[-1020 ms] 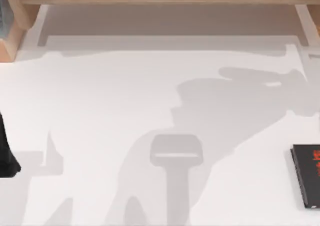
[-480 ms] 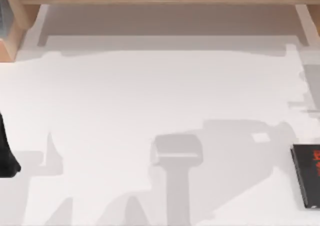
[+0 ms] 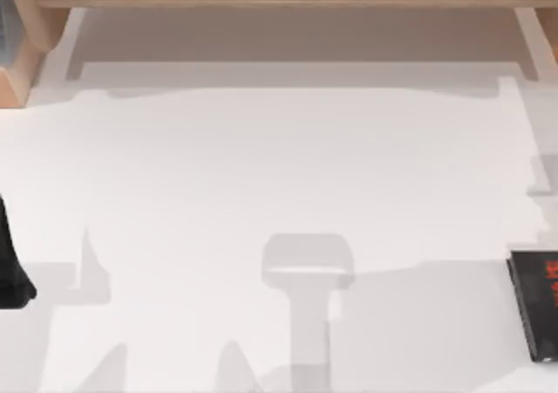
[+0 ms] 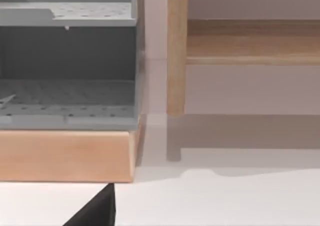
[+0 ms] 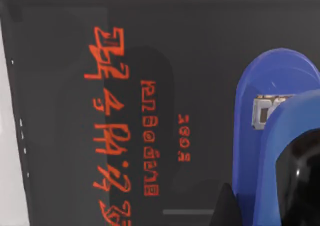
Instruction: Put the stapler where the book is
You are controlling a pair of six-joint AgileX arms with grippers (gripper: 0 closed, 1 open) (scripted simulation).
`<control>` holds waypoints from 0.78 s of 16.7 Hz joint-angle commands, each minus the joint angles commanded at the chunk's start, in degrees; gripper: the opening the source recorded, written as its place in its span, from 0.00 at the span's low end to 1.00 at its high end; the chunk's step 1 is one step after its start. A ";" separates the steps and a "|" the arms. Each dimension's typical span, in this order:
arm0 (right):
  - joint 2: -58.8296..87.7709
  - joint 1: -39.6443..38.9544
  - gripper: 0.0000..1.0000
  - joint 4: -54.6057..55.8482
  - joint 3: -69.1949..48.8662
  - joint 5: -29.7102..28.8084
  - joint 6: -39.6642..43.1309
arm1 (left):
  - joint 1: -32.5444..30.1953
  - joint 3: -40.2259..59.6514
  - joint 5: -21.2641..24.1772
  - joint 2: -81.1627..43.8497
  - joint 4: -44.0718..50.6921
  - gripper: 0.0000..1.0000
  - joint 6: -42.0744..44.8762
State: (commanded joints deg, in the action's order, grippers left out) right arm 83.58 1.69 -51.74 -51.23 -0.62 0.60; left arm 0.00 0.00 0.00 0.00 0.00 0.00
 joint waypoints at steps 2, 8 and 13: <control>0.00 0.00 0.00 0.00 0.00 0.00 0.00 | 0.00 0.00 0.00 0.00 0.00 1.00 0.00; 1.65 0.13 0.00 3.45 1.89 0.03 -0.07 | 0.00 0.00 0.00 0.00 0.00 1.00 0.00; 3.33 -0.03 0.00 7.64 4.31 0.00 -0.08 | 0.00 0.00 0.00 0.00 0.00 1.00 0.00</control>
State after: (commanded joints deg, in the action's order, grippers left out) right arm 86.91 1.67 -44.10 -46.92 -0.62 0.52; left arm 0.00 0.00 0.00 0.00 0.00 0.00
